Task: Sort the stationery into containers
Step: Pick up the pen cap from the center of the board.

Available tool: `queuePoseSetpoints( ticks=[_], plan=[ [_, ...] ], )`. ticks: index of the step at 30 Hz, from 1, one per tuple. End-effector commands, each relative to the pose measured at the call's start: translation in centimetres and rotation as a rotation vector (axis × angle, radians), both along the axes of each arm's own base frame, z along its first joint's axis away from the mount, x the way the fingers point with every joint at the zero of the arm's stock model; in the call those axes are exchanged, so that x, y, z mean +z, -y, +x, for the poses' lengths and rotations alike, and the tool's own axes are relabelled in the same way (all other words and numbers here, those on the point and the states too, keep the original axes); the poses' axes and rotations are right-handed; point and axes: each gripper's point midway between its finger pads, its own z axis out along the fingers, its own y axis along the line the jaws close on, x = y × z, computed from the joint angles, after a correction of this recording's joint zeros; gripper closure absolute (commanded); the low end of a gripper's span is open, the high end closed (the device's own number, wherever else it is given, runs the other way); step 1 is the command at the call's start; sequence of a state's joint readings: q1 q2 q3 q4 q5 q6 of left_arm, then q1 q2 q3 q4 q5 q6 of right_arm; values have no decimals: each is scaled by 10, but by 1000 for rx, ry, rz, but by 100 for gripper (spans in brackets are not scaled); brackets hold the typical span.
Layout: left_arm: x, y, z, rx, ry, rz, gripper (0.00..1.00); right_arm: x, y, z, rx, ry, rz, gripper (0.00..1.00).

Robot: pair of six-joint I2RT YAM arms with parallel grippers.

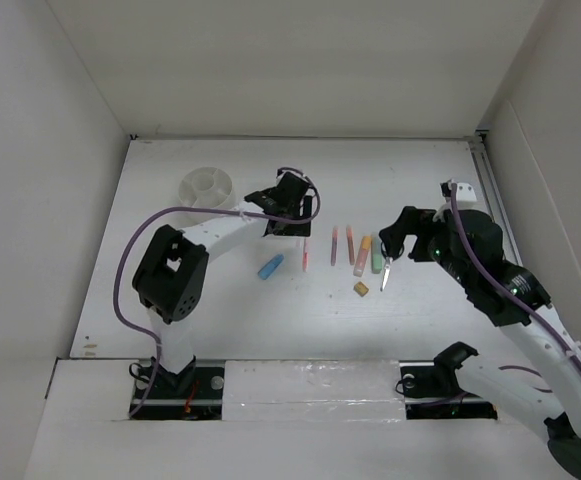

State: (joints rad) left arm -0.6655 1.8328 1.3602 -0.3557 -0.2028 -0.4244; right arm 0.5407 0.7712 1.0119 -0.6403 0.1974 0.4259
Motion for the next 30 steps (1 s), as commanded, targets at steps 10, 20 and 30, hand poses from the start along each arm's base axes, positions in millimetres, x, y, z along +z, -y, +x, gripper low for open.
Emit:
queuePoseSetpoints(
  ticks=[10, 20, 30],
  plan=[
    [-17, 17, 7, -64, -37, -6, 38, 18, -11, -3, 52, 74, 57, 0],
    [-33, 16, 11, -45, -55, 22, 45, 22, -11, -7, 61, 88, 69, 0],
    [-39, 14, 14, -34, -64, 49, 50, 18, -11, -10, 70, 78, 67, 0]
  ],
)
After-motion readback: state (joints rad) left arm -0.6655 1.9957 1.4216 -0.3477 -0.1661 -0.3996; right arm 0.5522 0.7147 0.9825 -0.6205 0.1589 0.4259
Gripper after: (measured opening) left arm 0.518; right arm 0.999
